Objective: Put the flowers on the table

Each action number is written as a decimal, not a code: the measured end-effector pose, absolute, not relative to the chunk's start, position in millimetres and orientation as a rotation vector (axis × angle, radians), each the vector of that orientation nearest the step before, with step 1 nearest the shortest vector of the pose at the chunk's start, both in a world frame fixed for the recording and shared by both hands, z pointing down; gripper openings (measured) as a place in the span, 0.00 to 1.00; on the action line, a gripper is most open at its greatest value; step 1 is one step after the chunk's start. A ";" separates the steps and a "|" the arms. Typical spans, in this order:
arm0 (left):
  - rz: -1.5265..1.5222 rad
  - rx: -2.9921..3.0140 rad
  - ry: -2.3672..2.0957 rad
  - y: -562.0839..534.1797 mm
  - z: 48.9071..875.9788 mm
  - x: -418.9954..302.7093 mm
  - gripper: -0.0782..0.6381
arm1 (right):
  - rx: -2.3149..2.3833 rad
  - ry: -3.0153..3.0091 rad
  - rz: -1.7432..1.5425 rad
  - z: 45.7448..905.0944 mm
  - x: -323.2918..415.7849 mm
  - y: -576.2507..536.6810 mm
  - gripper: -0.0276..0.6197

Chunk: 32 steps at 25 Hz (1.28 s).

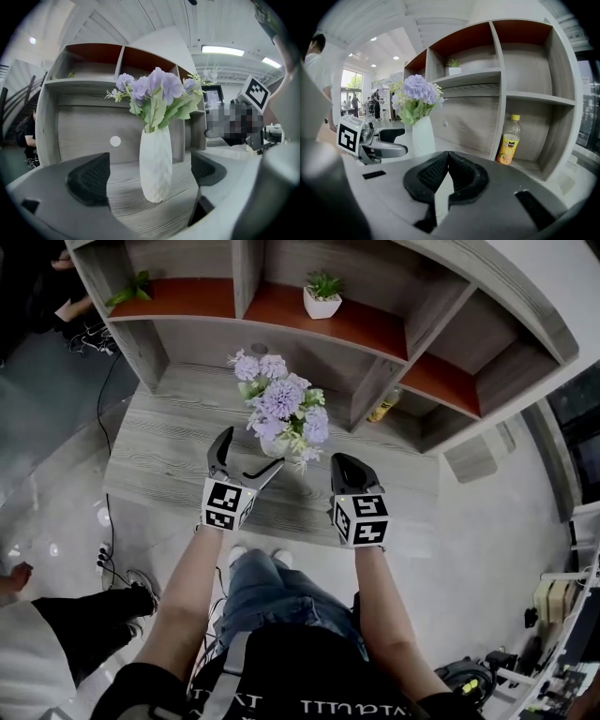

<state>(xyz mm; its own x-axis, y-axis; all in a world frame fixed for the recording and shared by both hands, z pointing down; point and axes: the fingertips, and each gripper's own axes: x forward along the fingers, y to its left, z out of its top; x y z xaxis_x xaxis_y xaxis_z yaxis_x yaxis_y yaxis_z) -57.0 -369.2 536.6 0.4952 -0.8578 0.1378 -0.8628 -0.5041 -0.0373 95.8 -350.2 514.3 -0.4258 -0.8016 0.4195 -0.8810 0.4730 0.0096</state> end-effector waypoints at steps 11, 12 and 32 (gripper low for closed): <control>0.140 2.633 -1.620 -350.7 498.0 -79.0 0.84 | 1.487 -2.387 0.297 476.6 96.3 -361.3 0.07; 0.140 2.640 -1.621 -348.5 494.1 -80.1 0.84 | 1.492 -2.395 0.304 472.0 96.9 -363.4 0.07; 0.030 2.803 -1.585 -354.9 380.4 -110.4 0.84 | 1.549 -2.435 0.103 350.1 94.8 -372.8 0.07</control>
